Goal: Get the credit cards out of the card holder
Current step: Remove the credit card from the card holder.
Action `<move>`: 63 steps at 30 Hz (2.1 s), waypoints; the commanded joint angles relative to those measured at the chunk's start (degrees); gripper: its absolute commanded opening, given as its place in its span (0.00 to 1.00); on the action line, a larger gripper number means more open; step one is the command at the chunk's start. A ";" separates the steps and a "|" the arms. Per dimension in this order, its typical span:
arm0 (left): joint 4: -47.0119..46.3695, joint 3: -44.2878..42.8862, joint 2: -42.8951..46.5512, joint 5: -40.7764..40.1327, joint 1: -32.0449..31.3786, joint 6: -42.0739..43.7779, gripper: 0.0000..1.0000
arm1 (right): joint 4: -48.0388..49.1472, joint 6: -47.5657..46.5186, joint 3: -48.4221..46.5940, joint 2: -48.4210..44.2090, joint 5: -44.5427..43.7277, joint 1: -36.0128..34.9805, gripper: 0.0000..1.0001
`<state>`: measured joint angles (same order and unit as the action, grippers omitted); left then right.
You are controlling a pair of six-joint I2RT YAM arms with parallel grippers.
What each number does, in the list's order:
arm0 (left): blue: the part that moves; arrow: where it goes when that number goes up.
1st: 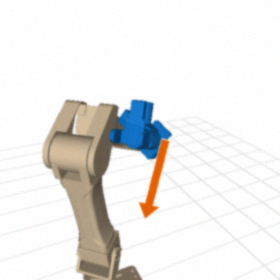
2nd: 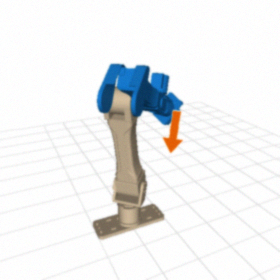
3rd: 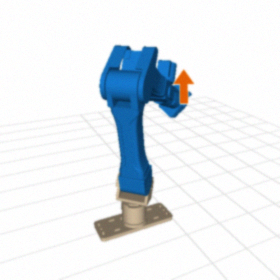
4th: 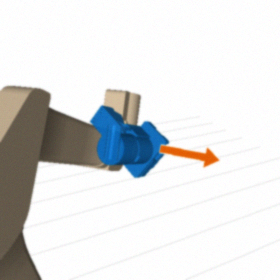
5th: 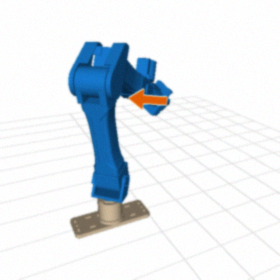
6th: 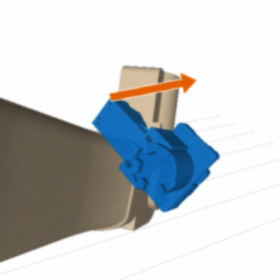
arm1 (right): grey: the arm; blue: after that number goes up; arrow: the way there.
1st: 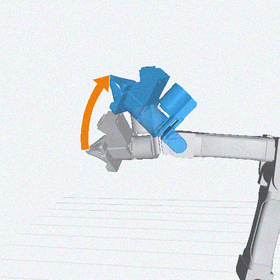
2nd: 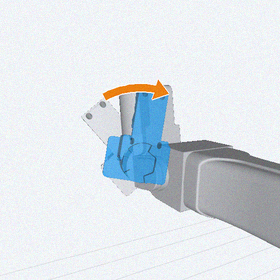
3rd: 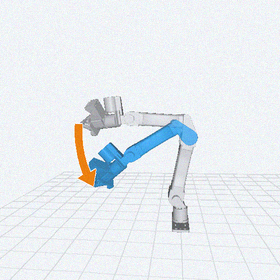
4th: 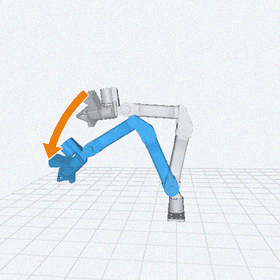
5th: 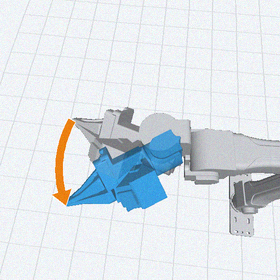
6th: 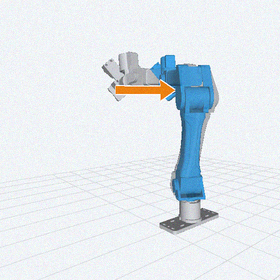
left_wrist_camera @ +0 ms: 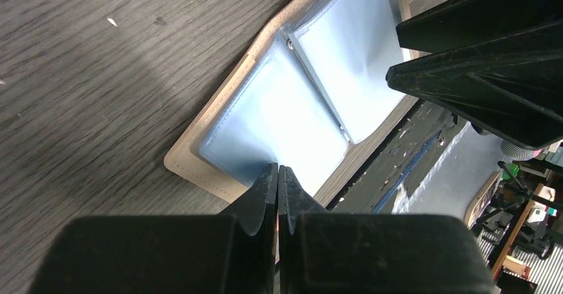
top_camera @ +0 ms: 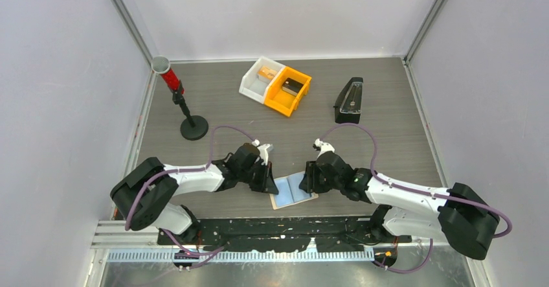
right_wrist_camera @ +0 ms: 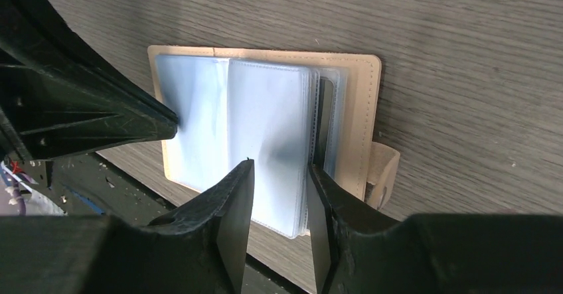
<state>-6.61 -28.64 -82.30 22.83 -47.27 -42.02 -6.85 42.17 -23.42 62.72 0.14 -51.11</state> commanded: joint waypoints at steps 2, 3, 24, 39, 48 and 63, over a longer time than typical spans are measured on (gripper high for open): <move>0.72 -0.08 -2.24 -1.00 -0.28 1.15 0.00 | 4.33 0.51 -1.30 -2.26 3.44 -0.04 0.41; 0.72 -0.17 -2.43 -0.86 -0.28 1.22 0.00 | 4.42 0.53 -1.33 -2.32 3.61 -0.04 0.41; 1.66 -0.53 -0.97 -0.32 -0.37 1.14 0.00 | 6.44 2.10 -1.37 -3.25 7.73 -0.04 0.43; 2.95 -0.52 1.86 -0.64 -0.38 0.59 0.00 | 14.28 4.89 0.92 -2.33 12.29 -0.04 0.37; 5.25 -0.66 6.41 -3.10 -0.42 -0.85 0.05 | 18.48 6.52 1.86 0.51 14.39 -0.04 0.38; 13.52 -0.83 17.42 -12.71 -0.37 -3.42 0.27 | 21.73 7.24 1.94 3.91 14.80 -0.04 0.38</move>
<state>4.60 -28.82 -68.12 14.09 -47.40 -44.88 12.27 49.32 -21.41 66.00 14.94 -50.89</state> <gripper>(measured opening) 0.254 0.378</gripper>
